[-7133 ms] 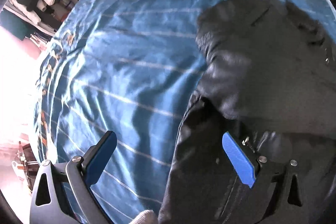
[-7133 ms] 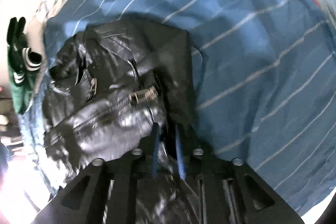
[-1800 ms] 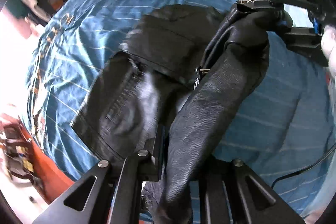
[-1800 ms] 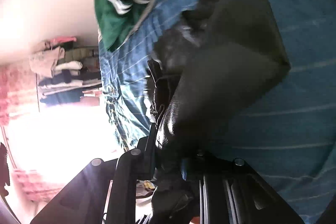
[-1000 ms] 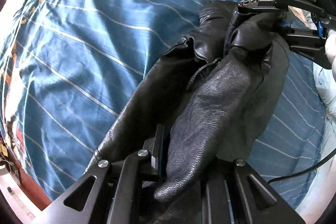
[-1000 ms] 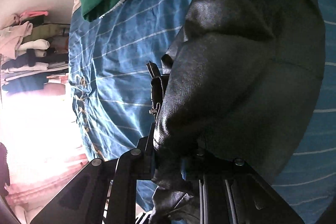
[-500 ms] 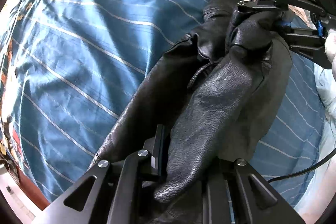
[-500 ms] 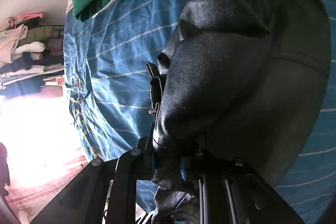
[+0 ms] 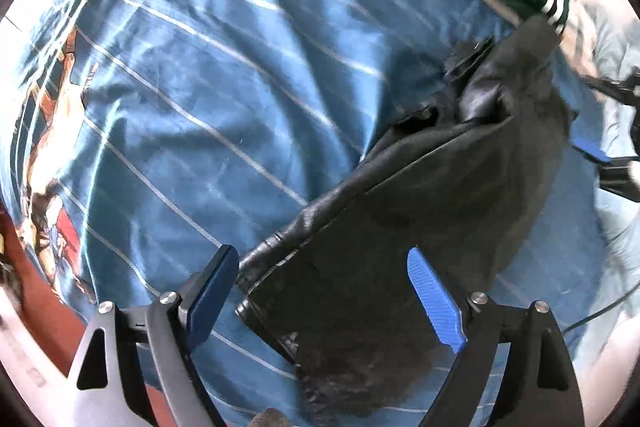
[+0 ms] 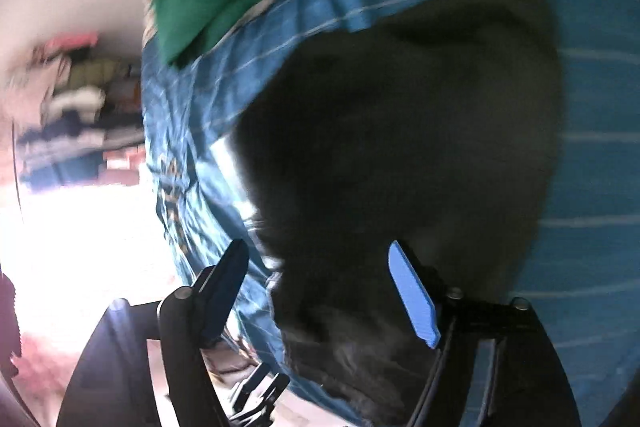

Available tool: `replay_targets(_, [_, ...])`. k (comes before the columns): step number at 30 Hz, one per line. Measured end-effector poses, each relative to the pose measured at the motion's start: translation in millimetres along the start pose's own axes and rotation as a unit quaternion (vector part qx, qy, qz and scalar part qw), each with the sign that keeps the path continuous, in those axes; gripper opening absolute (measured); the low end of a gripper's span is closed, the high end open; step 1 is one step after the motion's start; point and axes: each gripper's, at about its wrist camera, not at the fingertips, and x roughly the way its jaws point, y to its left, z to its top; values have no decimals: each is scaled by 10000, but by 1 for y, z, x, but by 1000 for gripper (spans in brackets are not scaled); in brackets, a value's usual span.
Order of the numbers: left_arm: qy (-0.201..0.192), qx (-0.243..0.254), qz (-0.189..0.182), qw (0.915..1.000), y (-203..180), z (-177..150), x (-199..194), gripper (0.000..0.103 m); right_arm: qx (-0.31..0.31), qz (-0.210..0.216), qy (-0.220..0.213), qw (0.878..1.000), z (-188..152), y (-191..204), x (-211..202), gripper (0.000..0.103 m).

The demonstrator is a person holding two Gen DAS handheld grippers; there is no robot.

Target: Fold large clothes

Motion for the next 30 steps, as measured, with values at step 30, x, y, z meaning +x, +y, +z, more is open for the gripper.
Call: replay_targets(30, [290, -645, -9, 9975, 20, 20, 50, 103, 100, -1206, -889, 9887, 59, -115, 11, 74])
